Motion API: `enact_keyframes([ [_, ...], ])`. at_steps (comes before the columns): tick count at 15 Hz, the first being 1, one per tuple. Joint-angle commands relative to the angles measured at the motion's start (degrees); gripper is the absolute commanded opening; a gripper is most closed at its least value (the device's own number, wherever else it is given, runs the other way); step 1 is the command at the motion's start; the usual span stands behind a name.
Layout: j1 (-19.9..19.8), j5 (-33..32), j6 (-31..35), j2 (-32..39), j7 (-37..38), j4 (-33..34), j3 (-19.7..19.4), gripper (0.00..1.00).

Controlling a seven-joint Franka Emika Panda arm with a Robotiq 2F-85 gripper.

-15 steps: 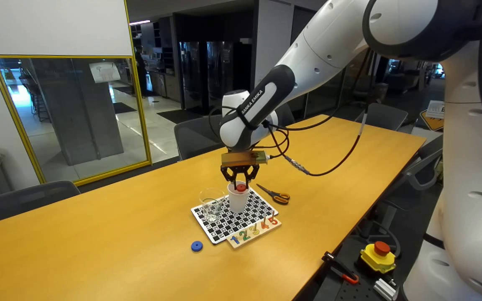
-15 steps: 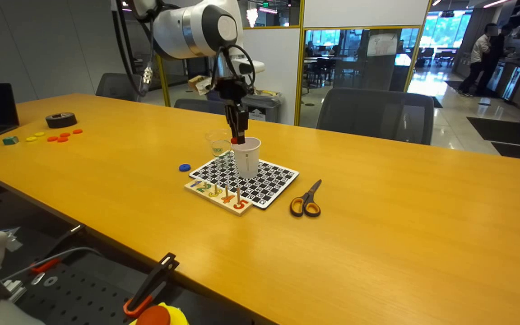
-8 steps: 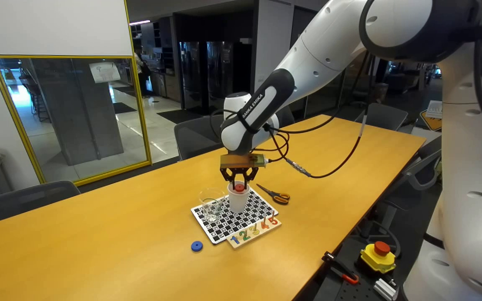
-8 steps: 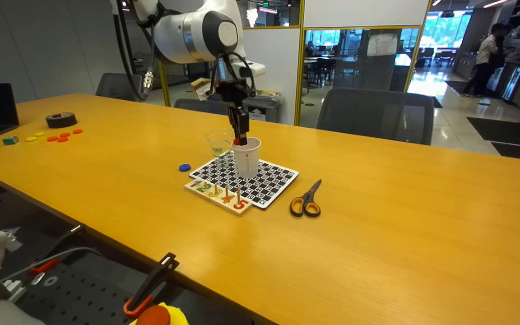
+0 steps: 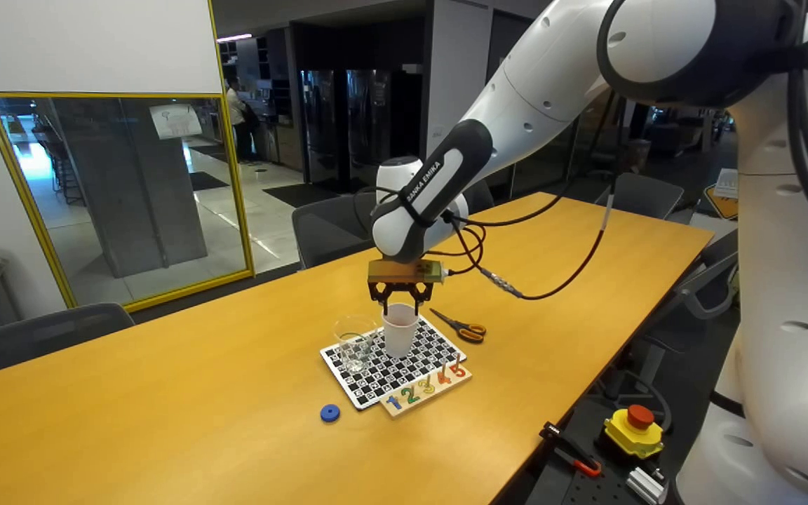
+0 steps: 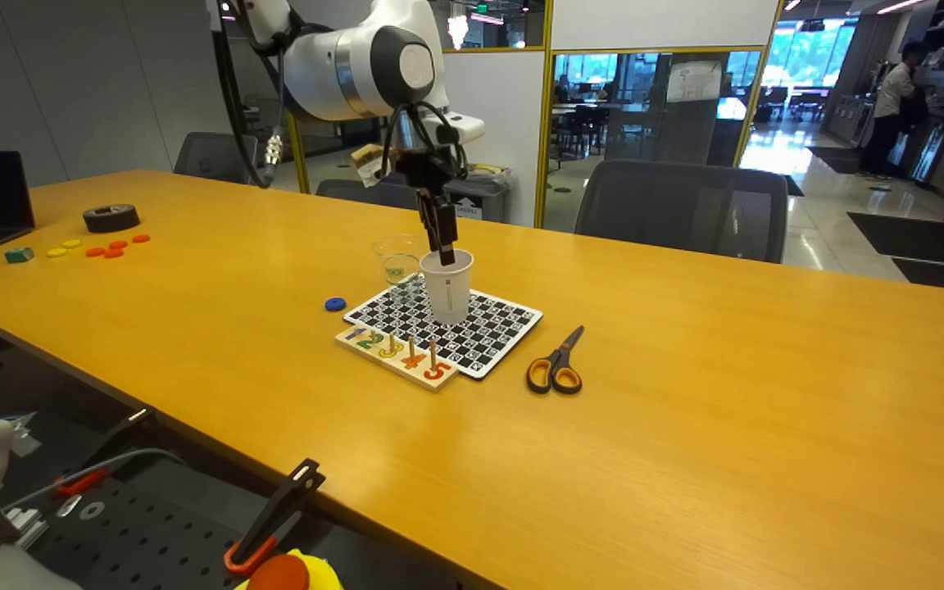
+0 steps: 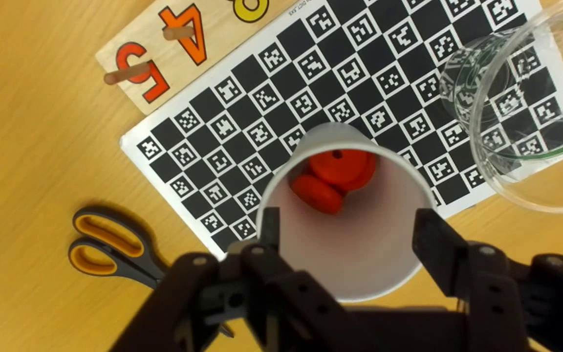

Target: Pick the rings and put them in the cup

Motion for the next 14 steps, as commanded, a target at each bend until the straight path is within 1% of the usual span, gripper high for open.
enact_keyframes([
  [1,1.72,-2.93,1.15,-5.83,2.07,-3.59,0.51,1.0],
  [3,2.24,-2.69,0.18,-9.24,0.32,-5.65,2.47,1.0],
  [6,2.69,0.12,-0.92,-13.9,-3.19,-9.12,7.22,1.0],
  [8,2.74,5.05,-0.13,-15.78,-7.98,-11.54,11.15,1.0],
  [9,3.0,8.11,1.77,-15.5,-10.15,-12.91,12.91,1.0],
  [12,4.08,15.04,3.73,-11.6,-13.22,-13.15,16.65,1.0],
  [13,4.44,16.2,4.26,-9.82,-12.99,-12.66,17.36,1.0],
  [14,4.94,16.03,5.49,-7.63,-11.07,-12.02,17.65,1.0],
])
